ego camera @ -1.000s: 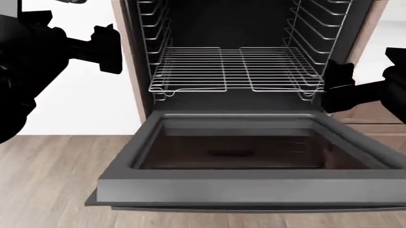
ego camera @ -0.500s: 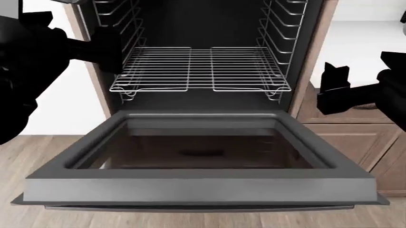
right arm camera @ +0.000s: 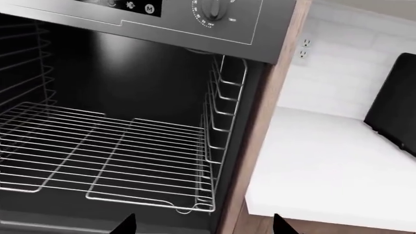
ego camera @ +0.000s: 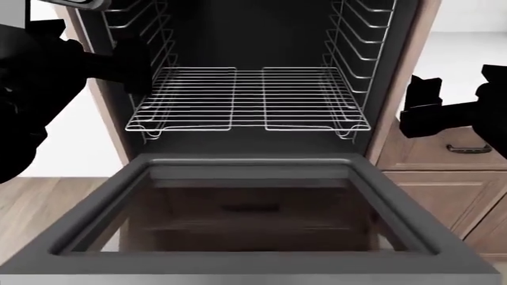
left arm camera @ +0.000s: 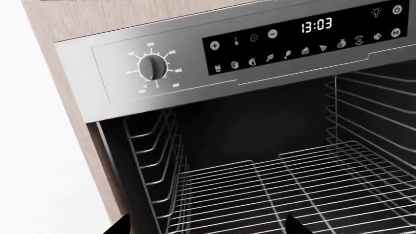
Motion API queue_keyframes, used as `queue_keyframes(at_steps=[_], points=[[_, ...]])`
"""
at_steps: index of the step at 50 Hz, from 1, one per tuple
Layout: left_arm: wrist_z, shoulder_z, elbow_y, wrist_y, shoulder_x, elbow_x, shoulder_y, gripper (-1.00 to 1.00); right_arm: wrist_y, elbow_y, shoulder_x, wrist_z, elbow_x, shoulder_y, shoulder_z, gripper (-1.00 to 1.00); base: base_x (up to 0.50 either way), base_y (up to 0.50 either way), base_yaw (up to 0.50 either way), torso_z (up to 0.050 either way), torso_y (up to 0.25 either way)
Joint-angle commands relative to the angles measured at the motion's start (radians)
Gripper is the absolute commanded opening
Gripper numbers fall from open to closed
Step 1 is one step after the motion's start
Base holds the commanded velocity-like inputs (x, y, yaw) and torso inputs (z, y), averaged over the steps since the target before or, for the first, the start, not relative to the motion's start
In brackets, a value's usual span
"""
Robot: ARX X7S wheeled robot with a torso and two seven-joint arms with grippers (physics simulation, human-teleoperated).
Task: Fully slide the oven rack out.
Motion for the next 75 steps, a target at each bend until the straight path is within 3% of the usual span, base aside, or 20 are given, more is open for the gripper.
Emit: queue_keyframes(at_steps=[1, 32, 53, 75], points=[[-0.003, 0.006, -0.004, 0.01, -0.007, -0.008, 0.002, 1.0, -0.005, 0.002, -0.002, -0.001, -0.002, 0.004, -0.013, 1.0, 0.21, -0.03, 0.0, 0.0, 0.0], [0.02, 0.013, 0.007, 0.07, -0.03, 0.01, 0.073, 1.0, -0.024, -0.004, -0.067, -0.094, -0.107, -0.02, -0.052, 1.0, 0.22, 0.0, 0.0, 0.0, 0.0], [0.02, 0.021, -0.007, 0.092, -0.026, 0.005, 0.085, 1.0, -0.045, -0.01, -0.049, -0.1, -0.11, -0.05, -0.049, 1.0, 0.2, 0.0, 0.0, 0.0, 0.001], [0.003, 0.067, -0.096, 0.045, 0.002, -0.069, 0.049, 1.0, -0.052, 0.055, -0.087, -0.091, -0.078, -0.009, -0.088, 1.0, 0.0, 0.0, 0.0, 0.0, -0.022]])
